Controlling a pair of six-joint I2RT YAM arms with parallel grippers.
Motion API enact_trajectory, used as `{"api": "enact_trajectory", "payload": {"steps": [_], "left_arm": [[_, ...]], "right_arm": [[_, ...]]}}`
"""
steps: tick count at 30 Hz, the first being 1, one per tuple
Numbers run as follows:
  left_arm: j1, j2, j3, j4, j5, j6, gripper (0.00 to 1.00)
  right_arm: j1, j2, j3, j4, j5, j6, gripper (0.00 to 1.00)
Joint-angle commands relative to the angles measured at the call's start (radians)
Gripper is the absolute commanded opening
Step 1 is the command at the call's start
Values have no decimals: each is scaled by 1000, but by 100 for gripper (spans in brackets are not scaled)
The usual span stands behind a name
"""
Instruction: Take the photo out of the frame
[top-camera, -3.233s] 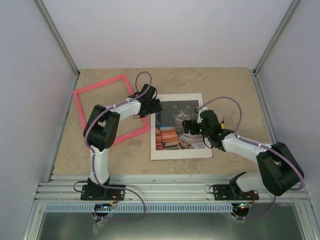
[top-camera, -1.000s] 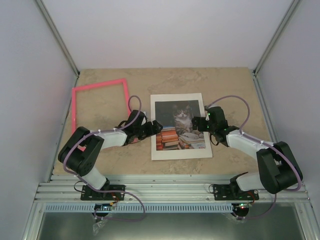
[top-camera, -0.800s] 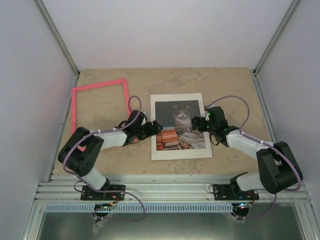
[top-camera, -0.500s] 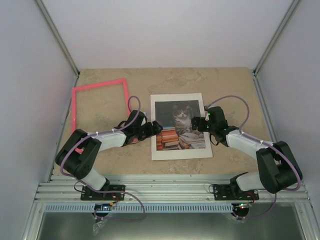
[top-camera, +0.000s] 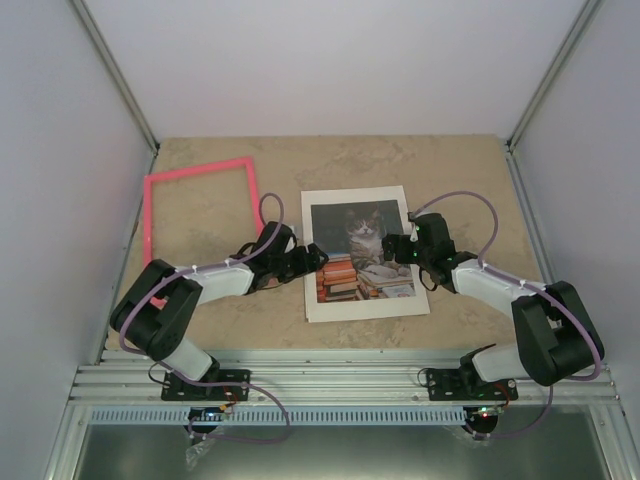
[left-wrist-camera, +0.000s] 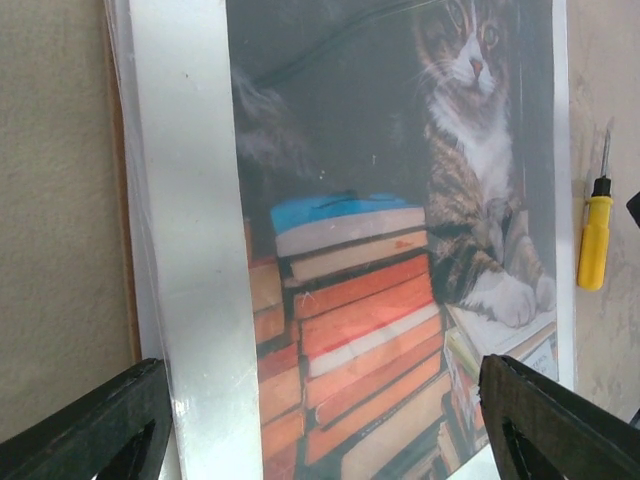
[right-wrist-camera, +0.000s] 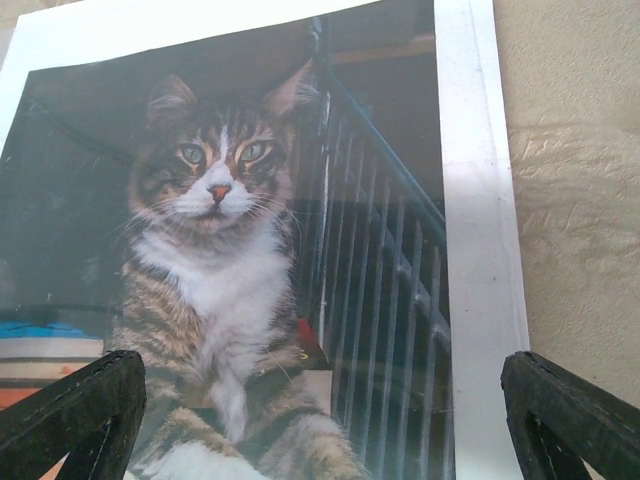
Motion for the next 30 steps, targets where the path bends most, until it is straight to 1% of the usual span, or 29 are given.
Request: {"api": "enact_trajectory", "payload": {"steps": [1, 9, 22, 30], "left_arm": [[-19, -14, 20, 7, 9, -5, 85], [-50, 39, 57, 26, 14, -16, 84], [-114, 159, 172, 30, 16, -20, 84], [-135, 226, 243, 22, 25, -17, 84]], "right_arm": [[-4, 6, -3, 15, -2, 6, 98], [-4, 6, -3, 17, -8, 5, 98], [-4, 5, -3, 20, -13, 2, 98], [-3, 9, -3, 21, -14, 0, 98]]}}
